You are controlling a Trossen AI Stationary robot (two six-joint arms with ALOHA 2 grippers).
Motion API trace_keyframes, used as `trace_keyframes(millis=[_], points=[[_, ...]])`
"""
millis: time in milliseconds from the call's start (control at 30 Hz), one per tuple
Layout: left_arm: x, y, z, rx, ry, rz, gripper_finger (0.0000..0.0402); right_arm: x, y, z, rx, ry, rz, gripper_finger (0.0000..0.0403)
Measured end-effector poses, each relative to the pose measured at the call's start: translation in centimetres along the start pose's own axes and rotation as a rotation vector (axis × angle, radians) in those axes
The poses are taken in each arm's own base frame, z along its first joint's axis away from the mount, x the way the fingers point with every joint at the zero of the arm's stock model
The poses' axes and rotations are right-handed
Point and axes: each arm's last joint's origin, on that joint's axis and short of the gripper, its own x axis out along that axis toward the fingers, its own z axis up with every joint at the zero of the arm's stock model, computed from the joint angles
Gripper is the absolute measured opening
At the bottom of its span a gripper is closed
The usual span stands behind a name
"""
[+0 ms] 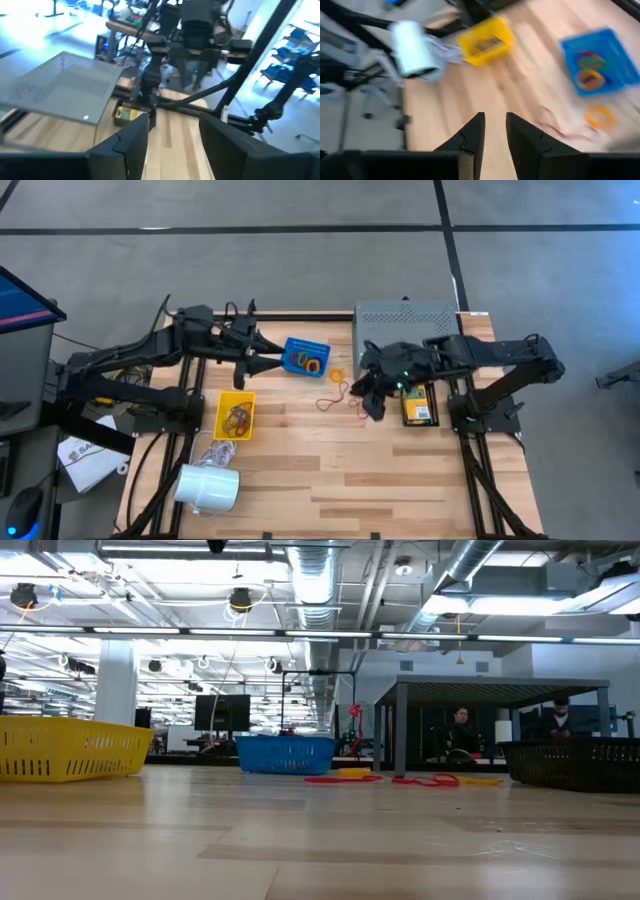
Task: Pick & Place Office Desk Supplies
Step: Put the red rubber band into the yellow bin
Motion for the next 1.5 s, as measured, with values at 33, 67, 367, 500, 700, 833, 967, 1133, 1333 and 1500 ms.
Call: trace_keyframes(millis=[33,67,367,500,700,833,967,1133,1333,1500], points=[[-0.1,-0.1,-0.1,-0.001,0.005,0.017,0.0167,0.0,-0.6,0.0,0.014,0.024,-0.03,0.0077],[-0.1,-0.2,-0.2,-0.002,0.008,0.034,0.0165,0.1,-1.2,-0.1,0.028,0.046,-0.058,0.0077],[0.0,-0.1,-0.6,-0.051,0.037,0.079,0.0154,4.0,-4.4,-1.5,0.032,0.353,-0.291,0.0078],[-0.1,-0.1,-0.6,-0.05,0.034,0.078,0.0154,7.7,-4.7,-2.4,0.001,0.497,-0.303,0.0093],[-0.3,-0.1,-0.8,-0.06,0.064,0.084,0.0154,12.8,-4.3,-3.9,-0.045,0.593,-0.324,0.0129],[-0.8,-0.3,-0.7,-0.059,0.059,0.059,0.0154,14.5,-4.2,-4.9,-0.095,0.644,-0.365,0.0133],[-1.4,-0.6,-0.6,-0.056,0.06,0.015,0.0154,15.7,-4.5,-6.0,-0.175,0.696,-0.399,0.0129],[-2.4,-1.0,-0.3,-0.047,0.035,0.005,0.0154,16.9,-6.1,-9.2,-0.136,0.798,-0.377,0.0133],[-3.4,-1.2,-0.2,-0.041,0.025,0.006,0.0154,18.2,-8.1,-11.7,-0.032,0.754,-0.331,0.0149],[-3.4,-1.2,-0.4,-0.046,0.042,0.011,0.0154,18.6,-9.4,-12.0,0.008,0.686,-0.32,0.015]])
